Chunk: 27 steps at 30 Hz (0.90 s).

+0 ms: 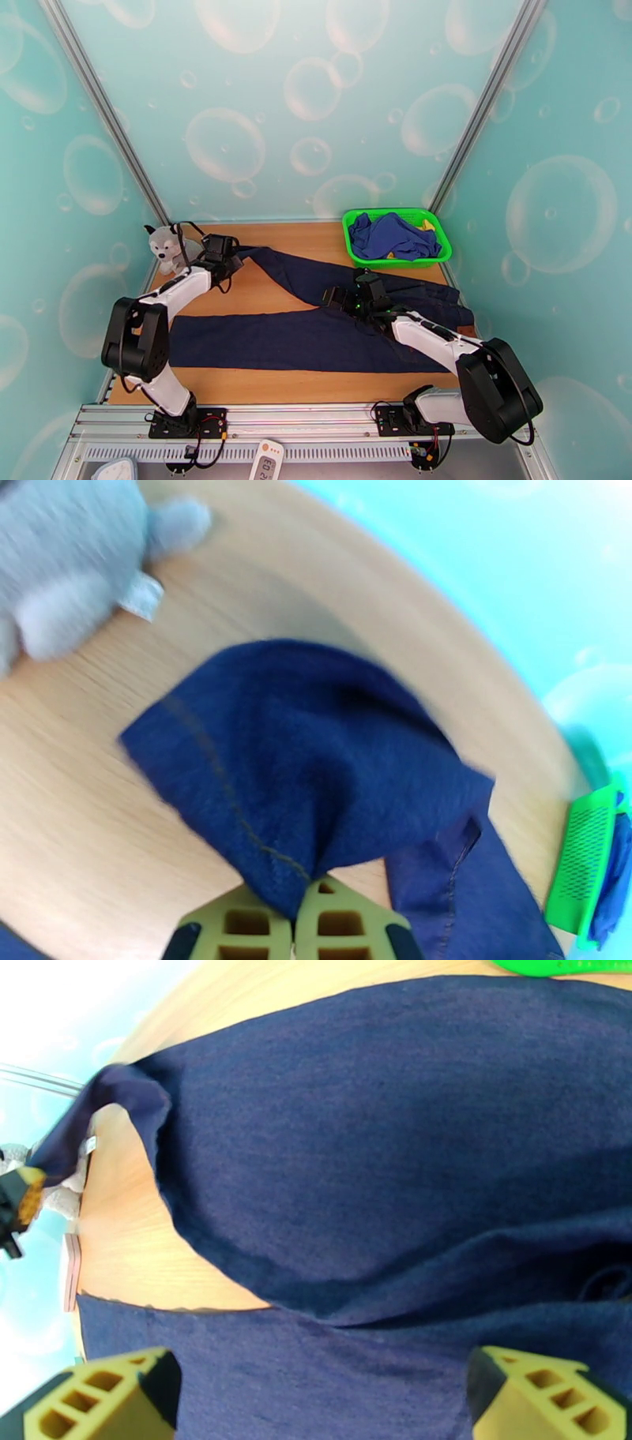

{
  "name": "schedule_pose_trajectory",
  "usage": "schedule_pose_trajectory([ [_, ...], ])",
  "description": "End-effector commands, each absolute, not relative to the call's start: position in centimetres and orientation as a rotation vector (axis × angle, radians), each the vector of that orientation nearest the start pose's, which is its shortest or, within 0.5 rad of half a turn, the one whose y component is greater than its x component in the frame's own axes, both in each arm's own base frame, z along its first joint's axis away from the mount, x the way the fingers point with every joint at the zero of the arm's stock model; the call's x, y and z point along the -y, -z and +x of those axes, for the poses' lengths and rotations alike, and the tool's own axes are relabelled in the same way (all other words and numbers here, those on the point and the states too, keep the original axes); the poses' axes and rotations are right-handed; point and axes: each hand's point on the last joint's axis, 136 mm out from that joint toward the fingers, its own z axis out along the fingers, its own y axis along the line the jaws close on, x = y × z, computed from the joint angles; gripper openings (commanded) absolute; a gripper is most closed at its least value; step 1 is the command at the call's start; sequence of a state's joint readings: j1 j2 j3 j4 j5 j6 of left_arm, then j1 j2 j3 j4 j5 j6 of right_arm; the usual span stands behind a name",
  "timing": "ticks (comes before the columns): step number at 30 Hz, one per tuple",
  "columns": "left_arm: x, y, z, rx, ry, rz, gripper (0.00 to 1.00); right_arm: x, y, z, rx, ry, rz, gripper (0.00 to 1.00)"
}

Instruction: Fold and stack the trousers

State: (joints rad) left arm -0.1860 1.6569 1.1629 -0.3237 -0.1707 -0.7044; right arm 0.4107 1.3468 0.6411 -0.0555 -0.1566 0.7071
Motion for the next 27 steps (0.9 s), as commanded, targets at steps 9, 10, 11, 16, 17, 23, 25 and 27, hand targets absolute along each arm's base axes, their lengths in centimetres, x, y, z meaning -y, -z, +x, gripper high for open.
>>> schedule_pose_trajectory([
  [9, -3.4, -14.7, 43.1, -2.334, 0.144, -0.847, 0.03, -17.2, -9.7, 32.4, -2.404, -0.725, 0.281, 0.99],
  [10, -3.5, -15.0, 43.1, -2.331, 0.144, -0.852, 0.05, -17.2, -9.7, 32.4, -2.402, -0.726, 0.281, 0.99],
  [11, -3.8, -15.3, 43.0, -2.328, 0.135, -0.854, 0.09, -17.2, -9.7, 32.5, -2.402, -0.726, 0.282, 0.99],
  [16, -4.3, -14.5, 43.0, -2.366, 0.078, -0.829, 0.34, -17.8, -9.5, 32.6, -2.411, -0.748, 0.273, 0.99],
  [17, -4.1, -14.4, 43.1, -2.366, 0.083, -0.813, 0.42, -17.9, -9.5, 32.6, -2.409, -0.748, 0.273, 0.99],
  [23, -3.3, -15.7, 42.7, -2.26, -0.031, -0.723, 0.53, -17.9, -9.3, 32.3, -2.415, -0.739, 0.273, 0.99],
  [25, -1.7, -15.8, 42.3, -2.248, 0.001, -0.665, 0.53, -17.8, -9.2, 32.2, -2.416, -0.736, 0.278, 0.99],
  [27, 0.9, -14.8, 42.0, -2.276, 0.088, -0.595, 0.53, -17.9, -9.2, 32.2, -2.413, -0.739, 0.273, 0.99],
])
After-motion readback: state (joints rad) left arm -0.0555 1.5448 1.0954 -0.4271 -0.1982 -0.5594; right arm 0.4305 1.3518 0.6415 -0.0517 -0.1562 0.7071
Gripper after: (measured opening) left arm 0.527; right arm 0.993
